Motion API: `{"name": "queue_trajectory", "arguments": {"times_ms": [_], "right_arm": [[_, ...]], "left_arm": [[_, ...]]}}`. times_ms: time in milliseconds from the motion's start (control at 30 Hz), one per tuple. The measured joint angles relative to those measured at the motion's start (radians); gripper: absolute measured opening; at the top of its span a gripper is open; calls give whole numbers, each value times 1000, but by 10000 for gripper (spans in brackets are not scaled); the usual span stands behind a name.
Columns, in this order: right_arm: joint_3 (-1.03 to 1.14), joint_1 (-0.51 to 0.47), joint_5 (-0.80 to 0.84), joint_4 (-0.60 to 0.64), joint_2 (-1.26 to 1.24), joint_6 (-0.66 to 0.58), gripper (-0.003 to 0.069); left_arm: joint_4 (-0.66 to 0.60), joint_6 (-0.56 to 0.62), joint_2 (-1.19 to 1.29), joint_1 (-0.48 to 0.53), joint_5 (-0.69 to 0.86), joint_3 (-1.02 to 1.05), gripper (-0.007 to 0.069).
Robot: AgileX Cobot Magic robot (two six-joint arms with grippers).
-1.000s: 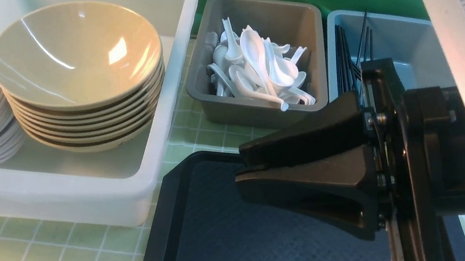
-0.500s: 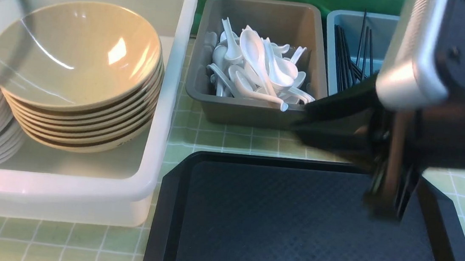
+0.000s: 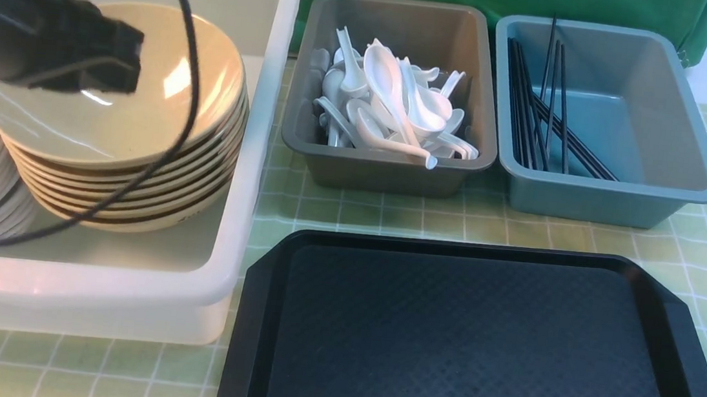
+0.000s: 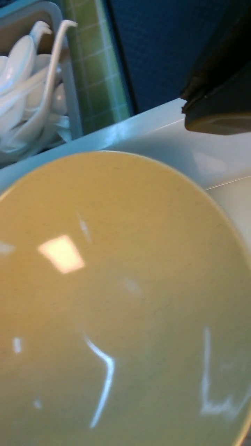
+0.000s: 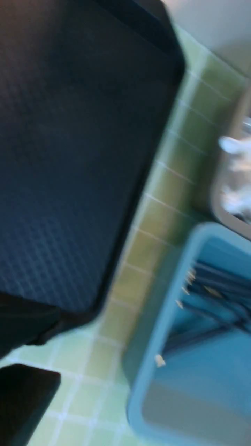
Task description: On green table put chopsticks spoon bowls plates into blue grey white boxes.
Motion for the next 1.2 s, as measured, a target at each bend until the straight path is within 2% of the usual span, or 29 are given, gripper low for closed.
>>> {"name": "queue_trajectory", "arguments": {"times_ms": [100, 167, 233, 300, 333, 433, 567, 667, 800, 1200], "right_arm": [[138, -3, -106, 8, -183, -37, 168], [242, 2, -165, 35, -339, -55, 89], [297, 17, -181, 53, -398, -58, 61], [386, 90, -189, 71, -481, -79, 30], [391, 97, -189, 71, -481, -81, 27], [449, 234, -192, 45, -583, -100, 22], [474, 298, -270, 15, -675, -102, 22], [522, 307, -385, 8, -728, -66, 22], [557, 307, -430, 8, -735, 21, 22], [567, 307, -434, 8, -736, 33, 33]], "left_arm": [[1, -8, -30, -5, 66, 9, -1], [-1, -10, -89, -5, 99, 57, -1], [-11, -12, -135, -5, 110, 97, -1], [-51, -12, -259, -5, 116, 207, -1], [-58, -12, -269, -5, 116, 226, -1], [-105, -12, -438, -5, 113, 387, -1], [-171, -12, -585, -5, 86, 526, -1], [-279, -12, -698, -5, 67, 604, -1], [-374, 10, -805, -5, 61, 633, -1], [-391, 45, -908, -5, 39, 638, -1]]}}
